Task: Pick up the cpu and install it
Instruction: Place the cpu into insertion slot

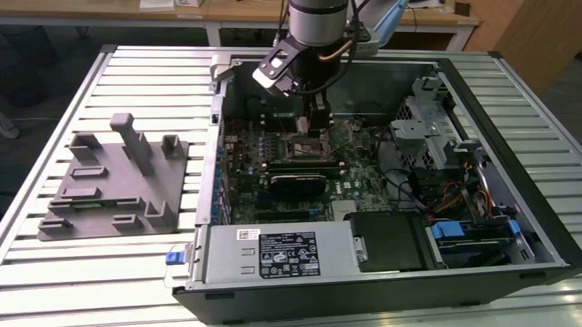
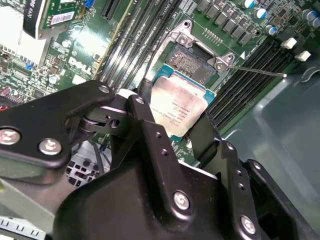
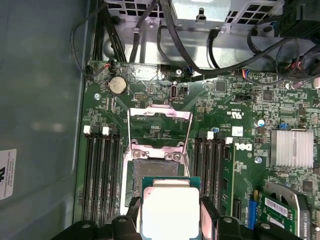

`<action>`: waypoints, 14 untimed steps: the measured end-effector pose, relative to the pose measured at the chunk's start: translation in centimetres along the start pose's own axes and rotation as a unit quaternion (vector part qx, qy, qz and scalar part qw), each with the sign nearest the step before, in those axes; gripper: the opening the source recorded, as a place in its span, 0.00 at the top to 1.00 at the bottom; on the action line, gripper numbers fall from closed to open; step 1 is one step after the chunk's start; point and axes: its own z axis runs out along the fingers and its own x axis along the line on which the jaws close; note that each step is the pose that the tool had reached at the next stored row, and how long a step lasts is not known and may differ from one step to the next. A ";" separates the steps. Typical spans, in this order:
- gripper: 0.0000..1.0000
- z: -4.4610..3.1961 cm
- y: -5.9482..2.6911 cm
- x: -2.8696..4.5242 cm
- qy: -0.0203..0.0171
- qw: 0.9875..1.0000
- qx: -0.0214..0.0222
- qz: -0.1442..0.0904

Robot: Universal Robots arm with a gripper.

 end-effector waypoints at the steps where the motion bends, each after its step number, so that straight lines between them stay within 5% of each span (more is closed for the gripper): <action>1: 0.45 0.08 0.00 0.05 0.000 1.000 0.000 0.000; 14: 0.45 1.76 -0.07 0.68 0.000 1.000 0.000 0.003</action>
